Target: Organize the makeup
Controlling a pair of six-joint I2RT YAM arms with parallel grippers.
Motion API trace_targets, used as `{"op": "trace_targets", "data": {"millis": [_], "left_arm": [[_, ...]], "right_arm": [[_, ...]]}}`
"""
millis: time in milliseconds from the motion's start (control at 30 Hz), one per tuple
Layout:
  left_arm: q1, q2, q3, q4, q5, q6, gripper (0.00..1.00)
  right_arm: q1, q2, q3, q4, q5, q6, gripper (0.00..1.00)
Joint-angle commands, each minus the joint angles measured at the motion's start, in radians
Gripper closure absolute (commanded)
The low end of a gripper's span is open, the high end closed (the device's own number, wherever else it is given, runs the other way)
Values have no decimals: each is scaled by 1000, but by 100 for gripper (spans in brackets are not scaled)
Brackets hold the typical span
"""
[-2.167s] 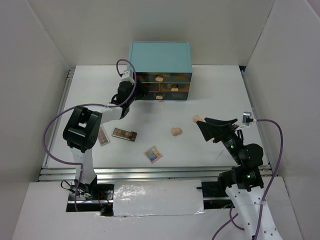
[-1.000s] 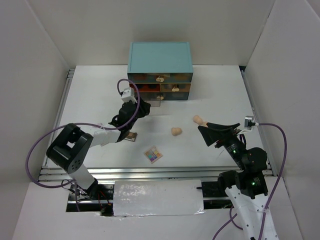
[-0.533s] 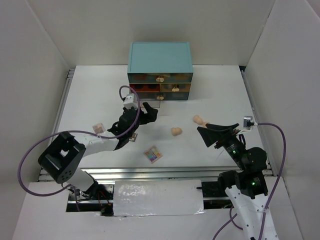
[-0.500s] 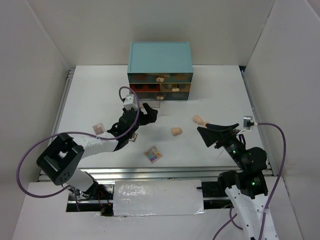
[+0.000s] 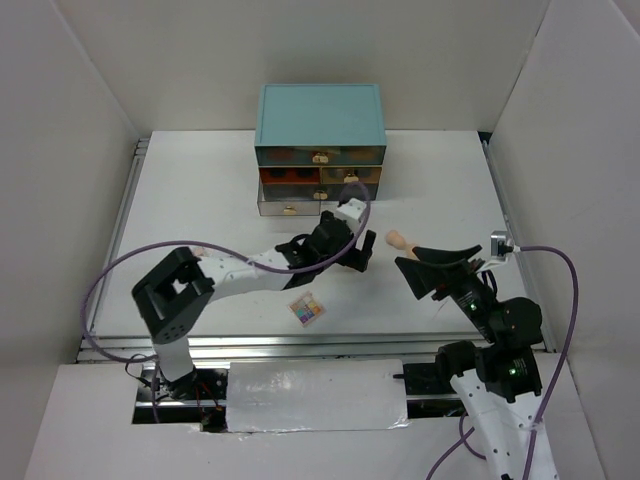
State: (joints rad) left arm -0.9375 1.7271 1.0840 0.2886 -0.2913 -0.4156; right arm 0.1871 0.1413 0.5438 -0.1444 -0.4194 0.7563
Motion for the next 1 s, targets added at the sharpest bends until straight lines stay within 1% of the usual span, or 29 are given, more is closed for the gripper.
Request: {"op": "trace_targets", "data": {"millis": [0,33,267,400,500,533,567,733,867,967], "left_arm": [[3,115,149,-187,70,121,1],[3,164,172,-237,63,118,1],[5,291,301,-348,43,66,1],[5,327,303,-362,40,40,5],[5,345,315,-378,53,38,21],[5,348,315,-381,57,35,32],[5,344,306,-372,61,35,37],[3,281,280,-344,78,46,58],[-7,191,289,-374,83,55,58],[-15,38,292,-417,37,69,57]], "right_arm": [[-5,-8,61,-26,-25,-37,1],[-3,-5,68,-40,-28,-43,1],[-5,-31,81,-69,-12,-64,0],[-3,-25,85,-75,-12,-72,0],[-5,-25,82,-75,-7,-75,0],[-6,-28,82,-76,-7,-77,0],[-5,-28,85,-80,-4,-77,0],[-5,-46,91,-95,13,-78,0],[-3,-54,100,-109,27,-84,0],[-3,-55,110,-121,33,-89,0]]}}
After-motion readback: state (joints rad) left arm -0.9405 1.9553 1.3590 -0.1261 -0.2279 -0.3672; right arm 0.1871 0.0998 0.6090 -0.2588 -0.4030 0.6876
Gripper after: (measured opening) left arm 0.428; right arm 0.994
